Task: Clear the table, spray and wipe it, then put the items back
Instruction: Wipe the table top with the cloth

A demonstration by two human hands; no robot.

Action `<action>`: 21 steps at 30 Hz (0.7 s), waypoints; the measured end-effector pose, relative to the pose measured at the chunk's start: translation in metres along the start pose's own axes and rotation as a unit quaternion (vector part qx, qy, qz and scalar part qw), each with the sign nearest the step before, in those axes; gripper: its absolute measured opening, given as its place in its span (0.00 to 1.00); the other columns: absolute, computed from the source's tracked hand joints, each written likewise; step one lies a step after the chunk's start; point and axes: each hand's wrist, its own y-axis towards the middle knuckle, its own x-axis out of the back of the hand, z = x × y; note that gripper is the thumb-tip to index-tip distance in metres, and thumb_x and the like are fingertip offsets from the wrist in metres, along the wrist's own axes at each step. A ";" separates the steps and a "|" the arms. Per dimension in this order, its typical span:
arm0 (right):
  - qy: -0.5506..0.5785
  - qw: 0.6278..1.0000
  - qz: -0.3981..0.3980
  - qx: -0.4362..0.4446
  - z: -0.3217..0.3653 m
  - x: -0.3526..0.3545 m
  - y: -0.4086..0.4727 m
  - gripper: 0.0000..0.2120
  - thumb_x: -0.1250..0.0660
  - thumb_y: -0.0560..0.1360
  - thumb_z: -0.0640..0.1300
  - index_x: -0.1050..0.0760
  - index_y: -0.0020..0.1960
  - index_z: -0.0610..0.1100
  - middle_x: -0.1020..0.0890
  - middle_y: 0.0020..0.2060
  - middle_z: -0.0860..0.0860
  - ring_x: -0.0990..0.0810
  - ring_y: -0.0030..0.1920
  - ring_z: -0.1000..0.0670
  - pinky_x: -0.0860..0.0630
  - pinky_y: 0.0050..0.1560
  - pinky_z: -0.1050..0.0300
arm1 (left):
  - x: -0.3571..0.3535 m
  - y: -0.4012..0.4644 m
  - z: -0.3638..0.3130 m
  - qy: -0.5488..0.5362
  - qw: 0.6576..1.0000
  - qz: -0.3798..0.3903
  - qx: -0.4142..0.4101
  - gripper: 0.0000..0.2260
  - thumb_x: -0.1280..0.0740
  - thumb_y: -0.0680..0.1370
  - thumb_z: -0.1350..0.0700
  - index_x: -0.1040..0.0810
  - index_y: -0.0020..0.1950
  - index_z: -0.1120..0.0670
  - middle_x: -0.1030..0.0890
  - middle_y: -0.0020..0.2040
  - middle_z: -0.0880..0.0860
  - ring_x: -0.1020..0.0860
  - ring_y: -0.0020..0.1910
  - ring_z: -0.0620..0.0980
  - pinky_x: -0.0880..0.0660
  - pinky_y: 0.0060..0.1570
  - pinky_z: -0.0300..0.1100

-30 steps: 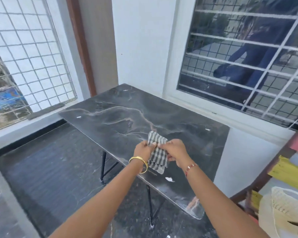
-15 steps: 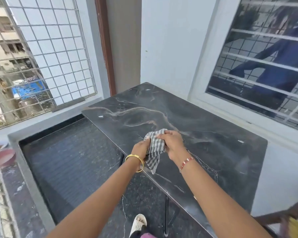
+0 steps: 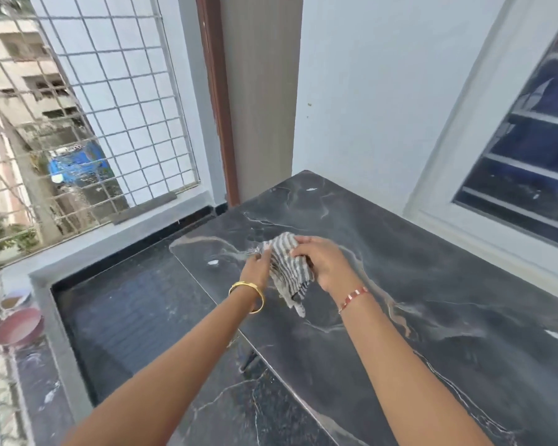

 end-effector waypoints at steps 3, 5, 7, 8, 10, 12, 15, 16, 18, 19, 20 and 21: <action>-0.064 0.998 0.028 0.005 0.018 -0.002 0.008 0.20 0.39 0.68 0.24 0.22 0.56 0.37 0.20 0.38 0.43 0.22 0.36 0.48 0.22 0.43 0.55 | 0.007 0.026 -0.014 -0.008 0.998 -0.020 -0.052 0.28 0.43 0.79 0.44 0.44 0.74 0.57 0.35 0.72 0.58 0.35 0.71 0.56 0.38 0.68 0.48; -0.105 0.994 0.026 0.023 0.030 -0.002 0.017 0.20 0.39 0.68 0.24 0.21 0.56 0.37 0.19 0.38 0.44 0.22 0.36 0.49 0.22 0.40 0.58 | 0.009 0.046 -0.022 0.001 0.997 -0.011 -0.078 0.32 0.41 0.78 0.43 0.48 0.75 0.58 0.39 0.74 0.58 0.38 0.73 0.57 0.40 0.70 0.49; -0.130 0.991 0.009 0.038 0.038 -0.002 0.028 0.20 0.39 0.68 0.25 0.20 0.56 0.37 0.18 0.39 0.47 0.21 0.35 0.53 0.22 0.33 0.66 | 0.012 0.071 -0.029 0.024 0.996 0.034 -0.081 0.30 0.40 0.77 0.44 0.37 0.70 0.65 0.31 0.69 0.62 0.32 0.69 0.60 0.35 0.67 0.50; -0.137 0.990 -0.001 0.041 0.042 -0.002 0.033 0.20 0.39 0.68 0.25 0.20 0.56 0.38 0.18 0.38 0.49 0.22 0.35 0.54 0.24 0.30 0.69 | 0.012 0.082 -0.032 0.020 0.994 0.061 -0.083 0.24 0.39 0.78 0.46 0.29 0.63 0.66 0.24 0.61 0.63 0.27 0.63 0.59 0.31 0.61 0.49; -0.150 0.987 -0.028 0.044 0.047 -0.002 0.046 0.20 0.39 0.69 0.24 0.20 0.56 0.38 0.19 0.38 0.51 0.23 0.36 0.56 0.26 0.29 0.72 | 0.011 0.098 -0.041 0.006 0.992 0.100 -0.081 0.12 0.36 0.77 0.52 0.22 0.49 0.61 0.21 0.48 0.59 0.24 0.52 0.54 0.27 0.55 0.47; -0.145 0.986 -0.066 0.046 0.049 0.000 0.065 0.20 0.39 0.69 0.24 0.20 0.55 0.37 0.19 0.39 0.50 0.22 0.37 0.54 0.23 0.35 0.68 | 0.010 0.117 -0.047 0.002 0.986 0.150 -0.069 0.09 0.34 0.76 0.57 0.20 0.50 0.62 0.20 0.47 0.57 0.23 0.46 0.51 0.26 0.54 0.46; -0.140 0.976 -0.161 0.050 0.051 -0.001 0.097 0.17 0.36 0.69 0.27 0.20 0.55 0.36 0.18 0.45 0.44 0.21 0.43 0.50 0.22 0.54 0.55 | 0.013 0.148 -0.063 0.054 0.969 0.224 -0.084 0.06 0.33 0.75 0.60 0.20 0.41 0.61 0.20 0.31 0.48 0.27 0.28 0.42 0.31 0.31 0.33; -0.150 0.970 -0.186 0.054 0.051 -0.002 0.106 0.15 0.35 0.69 0.27 0.20 0.55 0.35 0.18 0.45 0.44 0.20 0.43 0.52 0.22 0.53 0.58 | 0.014 0.158 -0.067 0.075 0.964 0.241 -0.084 0.08 0.33 0.75 0.60 0.24 0.36 0.58 0.25 0.24 0.46 0.31 0.22 0.39 0.35 0.24 0.30; -0.172 0.961 -0.211 0.053 0.052 -0.007 0.120 0.11 0.32 0.70 0.28 0.20 0.52 0.32 0.18 0.34 0.49 0.22 0.32 0.62 0.25 0.36 0.69 | 0.016 0.180 -0.077 0.118 0.955 0.257 -0.091 0.14 0.34 0.76 0.60 0.30 0.31 0.54 0.32 0.23 0.47 0.37 0.18 0.39 0.41 0.19 0.30; -0.184 0.958 -0.216 0.044 0.052 -0.010 0.125 0.08 0.32 0.70 0.29 0.20 0.49 0.33 0.20 0.29 0.51 0.25 0.27 0.61 0.29 0.30 0.69 | 0.016 0.188 -0.081 0.135 0.950 0.260 -0.104 0.15 0.35 0.77 0.59 0.32 0.30 0.53 0.34 0.25 0.48 0.38 0.21 0.41 0.42 0.20 0.31; -0.201 0.954 -0.221 0.035 0.053 -0.013 0.128 0.04 0.31 0.70 0.30 0.19 0.43 0.35 0.21 0.29 0.51 0.28 0.27 0.57 0.31 0.30 0.66 | 0.016 0.196 -0.085 0.147 0.945 0.268 -0.116 0.15 0.36 0.77 0.59 0.33 0.31 0.53 0.35 0.27 0.49 0.38 0.24 0.43 0.41 0.23 0.32; -0.219 0.947 -0.232 0.029 0.054 -0.016 0.133 0.06 0.31 0.70 0.31 0.19 0.38 0.39 0.22 0.30 0.49 0.29 0.30 0.53 0.33 0.32 0.62 | 0.015 0.203 -0.089 0.156 0.940 0.277 -0.125 0.15 0.37 0.78 0.58 0.33 0.31 0.53 0.34 0.28 0.50 0.37 0.26 0.44 0.40 0.26 0.34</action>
